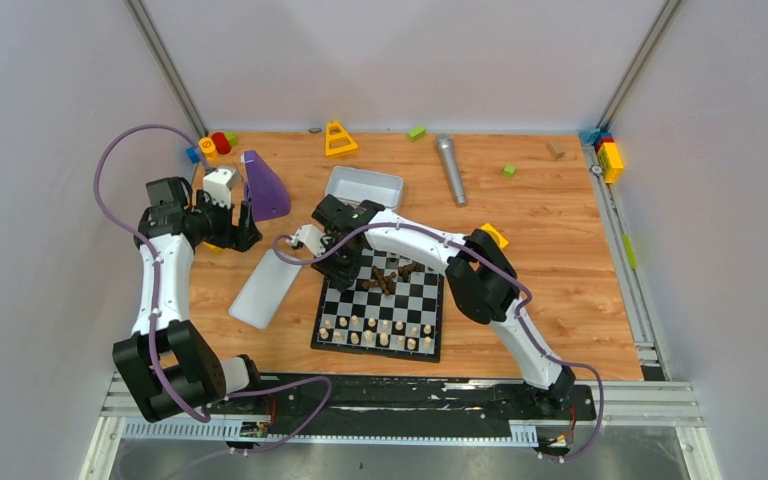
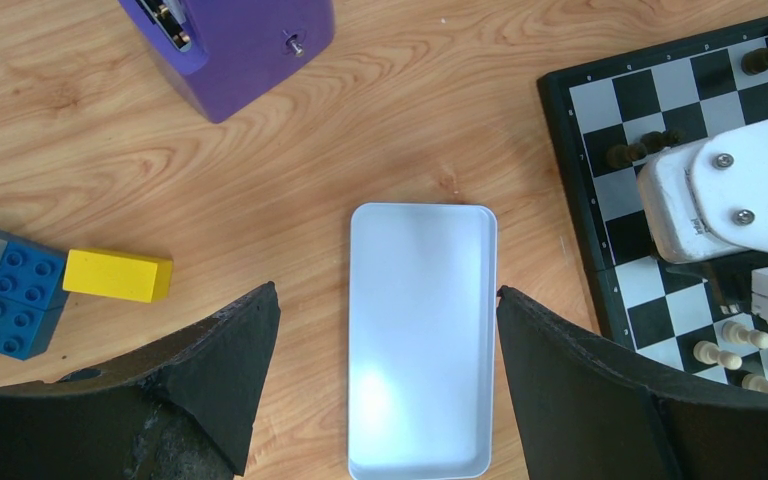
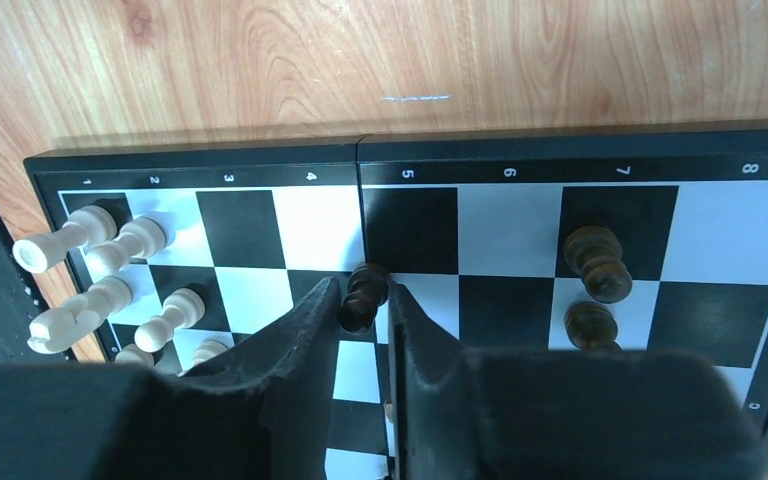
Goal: Set up the chess pieces on the board
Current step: Pick up the chess piece from the chessboard, then place the chess piece on the chessboard.
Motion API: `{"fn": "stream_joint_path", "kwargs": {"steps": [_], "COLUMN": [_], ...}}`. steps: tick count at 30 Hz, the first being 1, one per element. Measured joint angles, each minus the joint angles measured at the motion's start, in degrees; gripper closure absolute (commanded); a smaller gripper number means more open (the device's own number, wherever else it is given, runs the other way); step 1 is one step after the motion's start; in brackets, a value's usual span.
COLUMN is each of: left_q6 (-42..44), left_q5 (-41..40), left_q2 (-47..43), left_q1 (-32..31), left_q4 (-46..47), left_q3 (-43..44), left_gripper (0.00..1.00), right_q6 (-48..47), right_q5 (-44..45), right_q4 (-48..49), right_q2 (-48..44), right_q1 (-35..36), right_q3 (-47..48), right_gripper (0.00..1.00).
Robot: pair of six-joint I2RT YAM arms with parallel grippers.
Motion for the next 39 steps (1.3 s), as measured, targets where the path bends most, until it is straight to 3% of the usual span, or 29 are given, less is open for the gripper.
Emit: {"fn": "stream_joint_path", "kwargs": {"steps": [3,8,24,39], "left_q6": [0.00,0.00,0.04,0.04], "left_q5": [0.00,-0.02,0.55,1.40], "left_q2": [0.00,0.00,0.00,0.00], "left_q1": [0.00,0.00,0.00,0.00], "left_q4": [0.00,0.00,0.00,-0.02], "left_q3": [0.00,0.00,-0.02,-0.02], "left_gripper": [0.12,0.12,0.12,0.12], "right_q6": [-0.17,-0.24,-0.24,-0.24], "right_q5": [0.50,1.79,4.35,3.65], "right_q4": [0.07,0.09,-0.31,-0.50], "right_q2": [0.39,0.37,-5.55,-2.69], "right_q1": [0.07,-0.24,-9.77,-9.79], "right_q3": [0.04,0.31,0.37,0.22], "right_gripper": [0.91,0.97,0.97,0.96]}}
